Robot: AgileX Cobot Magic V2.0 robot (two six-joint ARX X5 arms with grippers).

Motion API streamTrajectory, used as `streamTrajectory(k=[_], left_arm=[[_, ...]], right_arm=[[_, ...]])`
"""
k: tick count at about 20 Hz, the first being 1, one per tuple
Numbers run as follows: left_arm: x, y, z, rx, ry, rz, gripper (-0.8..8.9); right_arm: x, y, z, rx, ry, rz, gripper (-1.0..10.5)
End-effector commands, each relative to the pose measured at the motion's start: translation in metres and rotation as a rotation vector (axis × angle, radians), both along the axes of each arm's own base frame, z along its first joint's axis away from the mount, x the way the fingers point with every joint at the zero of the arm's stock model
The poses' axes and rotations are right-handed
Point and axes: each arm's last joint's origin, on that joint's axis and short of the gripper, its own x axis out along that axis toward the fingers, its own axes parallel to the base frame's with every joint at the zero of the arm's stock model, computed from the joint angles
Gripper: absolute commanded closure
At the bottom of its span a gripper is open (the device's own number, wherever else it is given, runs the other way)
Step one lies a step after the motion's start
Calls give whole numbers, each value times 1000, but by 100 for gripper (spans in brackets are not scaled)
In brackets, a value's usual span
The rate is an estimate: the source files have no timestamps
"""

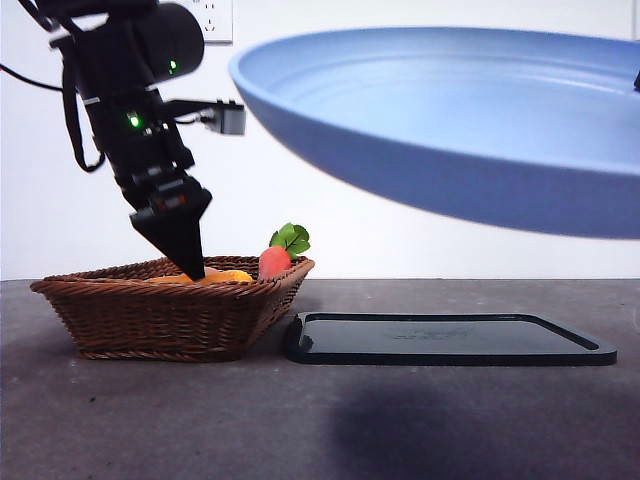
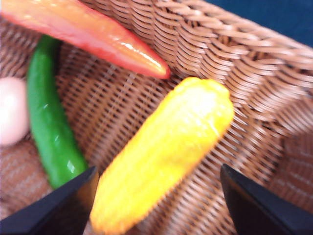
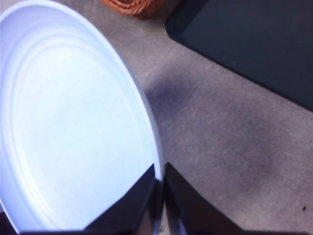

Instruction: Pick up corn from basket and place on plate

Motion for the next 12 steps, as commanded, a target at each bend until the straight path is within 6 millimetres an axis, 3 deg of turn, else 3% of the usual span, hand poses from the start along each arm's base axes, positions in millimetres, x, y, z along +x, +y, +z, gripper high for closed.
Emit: streamTrajectory(k=[1, 10, 12], left_arm=[[9, -7, -8, 16, -13, -39, 407], [21, -17, -45, 38, 36, -49, 411], [22, -19, -44, 29, 24, -44, 470]], right_arm=[[-2, 0, 4, 22, -9, -2, 944], [-4, -1, 3, 14, 22, -11, 944], [-4, -1, 3, 15, 21, -12, 944]])
